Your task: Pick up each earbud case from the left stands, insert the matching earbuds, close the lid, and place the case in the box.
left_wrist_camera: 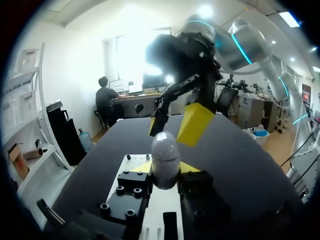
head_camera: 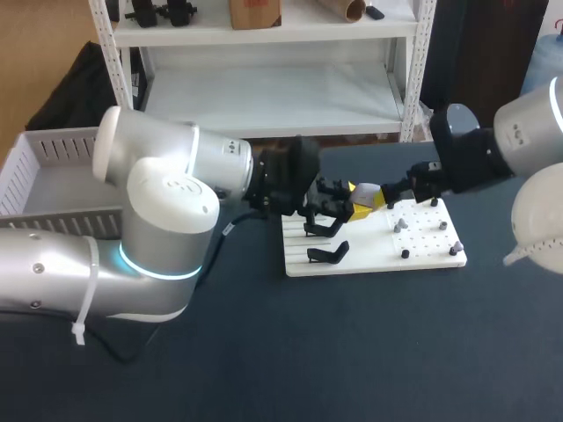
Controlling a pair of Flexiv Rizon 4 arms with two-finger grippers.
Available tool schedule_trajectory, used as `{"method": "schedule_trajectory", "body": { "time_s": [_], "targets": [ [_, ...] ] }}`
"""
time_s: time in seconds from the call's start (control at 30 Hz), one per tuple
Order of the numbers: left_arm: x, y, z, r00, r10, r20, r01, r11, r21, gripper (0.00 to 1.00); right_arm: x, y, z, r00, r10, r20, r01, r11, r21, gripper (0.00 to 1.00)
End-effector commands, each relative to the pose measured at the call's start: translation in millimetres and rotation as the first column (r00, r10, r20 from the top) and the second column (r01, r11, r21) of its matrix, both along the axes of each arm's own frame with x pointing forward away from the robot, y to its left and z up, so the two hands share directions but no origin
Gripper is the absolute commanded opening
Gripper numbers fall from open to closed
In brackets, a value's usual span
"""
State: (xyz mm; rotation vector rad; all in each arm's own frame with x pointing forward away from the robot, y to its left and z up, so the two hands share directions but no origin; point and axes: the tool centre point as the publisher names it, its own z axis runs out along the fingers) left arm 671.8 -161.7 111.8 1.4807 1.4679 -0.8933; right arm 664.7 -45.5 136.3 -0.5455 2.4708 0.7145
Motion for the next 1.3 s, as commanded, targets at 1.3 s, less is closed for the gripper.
{"method": "schedule_trajectory", "body": {
  "time_s": [1.3],
  "targets": [
    [-19.1, 35, 19.6, 0.995, 0.017, -0.100, -0.047, 0.953, -0.299, 0.00, -46.7, -105, -21, 0.999, -0.032, 0.043, 0.047, 0.916, -0.399, 1.00]
  ]
}}
